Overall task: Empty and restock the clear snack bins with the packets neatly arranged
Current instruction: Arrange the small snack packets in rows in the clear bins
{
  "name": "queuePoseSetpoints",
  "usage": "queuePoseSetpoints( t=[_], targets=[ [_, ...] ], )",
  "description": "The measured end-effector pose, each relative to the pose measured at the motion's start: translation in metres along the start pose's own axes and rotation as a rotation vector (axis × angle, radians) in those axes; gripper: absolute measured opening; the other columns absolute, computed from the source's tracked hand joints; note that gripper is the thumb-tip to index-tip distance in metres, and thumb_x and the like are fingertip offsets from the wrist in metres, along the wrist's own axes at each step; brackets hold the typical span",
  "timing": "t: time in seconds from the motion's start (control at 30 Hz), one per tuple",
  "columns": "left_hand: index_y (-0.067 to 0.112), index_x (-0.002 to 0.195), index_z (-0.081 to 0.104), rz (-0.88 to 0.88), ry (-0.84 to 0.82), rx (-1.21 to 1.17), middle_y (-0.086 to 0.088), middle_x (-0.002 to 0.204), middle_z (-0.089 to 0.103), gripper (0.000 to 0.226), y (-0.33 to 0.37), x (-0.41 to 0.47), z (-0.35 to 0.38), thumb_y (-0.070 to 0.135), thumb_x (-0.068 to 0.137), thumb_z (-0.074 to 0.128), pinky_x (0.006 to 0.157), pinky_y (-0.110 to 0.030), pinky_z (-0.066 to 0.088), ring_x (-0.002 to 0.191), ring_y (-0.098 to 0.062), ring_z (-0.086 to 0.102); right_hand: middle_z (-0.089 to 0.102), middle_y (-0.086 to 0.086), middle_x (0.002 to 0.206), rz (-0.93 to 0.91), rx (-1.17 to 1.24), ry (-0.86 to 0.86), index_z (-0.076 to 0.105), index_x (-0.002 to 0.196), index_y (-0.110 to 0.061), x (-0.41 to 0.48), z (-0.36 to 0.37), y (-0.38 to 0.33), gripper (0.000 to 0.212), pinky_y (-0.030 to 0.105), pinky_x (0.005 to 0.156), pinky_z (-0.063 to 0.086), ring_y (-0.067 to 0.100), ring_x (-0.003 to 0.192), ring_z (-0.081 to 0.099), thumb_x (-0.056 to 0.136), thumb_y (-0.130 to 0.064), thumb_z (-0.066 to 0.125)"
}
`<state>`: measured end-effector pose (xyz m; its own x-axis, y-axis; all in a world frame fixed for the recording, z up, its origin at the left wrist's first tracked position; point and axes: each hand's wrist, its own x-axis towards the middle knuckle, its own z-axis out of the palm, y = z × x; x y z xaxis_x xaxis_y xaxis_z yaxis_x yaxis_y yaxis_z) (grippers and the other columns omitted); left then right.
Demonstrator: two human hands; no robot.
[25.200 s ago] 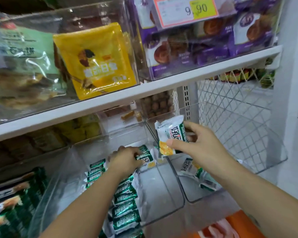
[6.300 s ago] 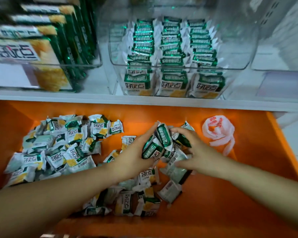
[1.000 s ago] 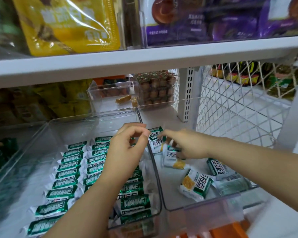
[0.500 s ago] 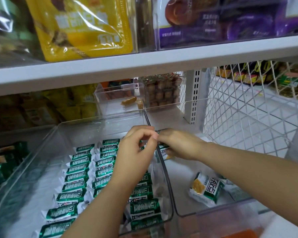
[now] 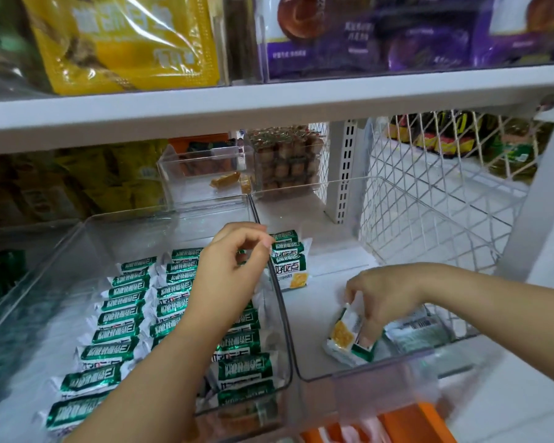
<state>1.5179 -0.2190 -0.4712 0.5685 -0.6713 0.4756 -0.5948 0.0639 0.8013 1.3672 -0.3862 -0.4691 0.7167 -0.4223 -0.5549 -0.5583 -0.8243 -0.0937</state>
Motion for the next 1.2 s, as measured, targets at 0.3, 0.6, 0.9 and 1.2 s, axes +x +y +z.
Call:
queuePoseSetpoints(
  t=[0.3,0.6,0.9,1.2],
  targets=[
    [0.024,0.081,0.069,-0.005,0.002,0.015,0.018,0.104,0.061,0.016,0.001,0.000,0.000,0.016,0.091,0.059,0.076,-0.004,0.041,0.095,0.007,0.057,0.050,-0.010,0.092,-0.323,0.231,0.529,0.055,0.105,-0.023,0.016,-0.009,-0.018,0.042,0.010,0.056,0.034,0.011,0.077,0.051,0.074,-0.001,0.071],
    [0.024,0.078,0.067,-0.030,0.003,-0.019,0.017,0.100,0.061,0.018,0.003,0.000,0.000,0.014,0.090,0.060,0.073,-0.005,0.042,0.085,0.003,0.058,0.062,-0.002,0.093,-0.315,0.176,0.583,0.058,0.102,-0.020,0.043,0.003,-0.028,0.029,0.031,0.073,0.047,0.022,0.087,0.058,0.078,-0.024,0.073],
    [0.023,0.079,0.068,-0.032,-0.001,-0.019,0.017,0.101,0.061,0.017,0.003,0.000,0.000,0.014,0.091,0.060,0.071,-0.006,0.042,0.083,0.002,0.057,0.058,-0.003,0.121,-0.331,-0.116,0.643,0.055,0.124,-0.026,0.043,-0.006,-0.038,0.051,0.036,0.084,0.050,0.019,0.110,0.053,0.076,-0.025,0.072],
    [0.022,0.081,0.068,-0.036,-0.015,-0.027,0.016,0.101,0.061,0.015,0.001,0.000,0.000,0.014,0.091,0.059,0.073,-0.007,0.042,0.084,0.001,0.058,0.053,-0.002,0.100,-0.150,-0.063,0.553,0.055,0.107,-0.020,0.044,0.000,-0.022,0.039,0.029,0.067,0.041,0.020,0.091,0.054,0.075,-0.029,0.074]
  ],
)
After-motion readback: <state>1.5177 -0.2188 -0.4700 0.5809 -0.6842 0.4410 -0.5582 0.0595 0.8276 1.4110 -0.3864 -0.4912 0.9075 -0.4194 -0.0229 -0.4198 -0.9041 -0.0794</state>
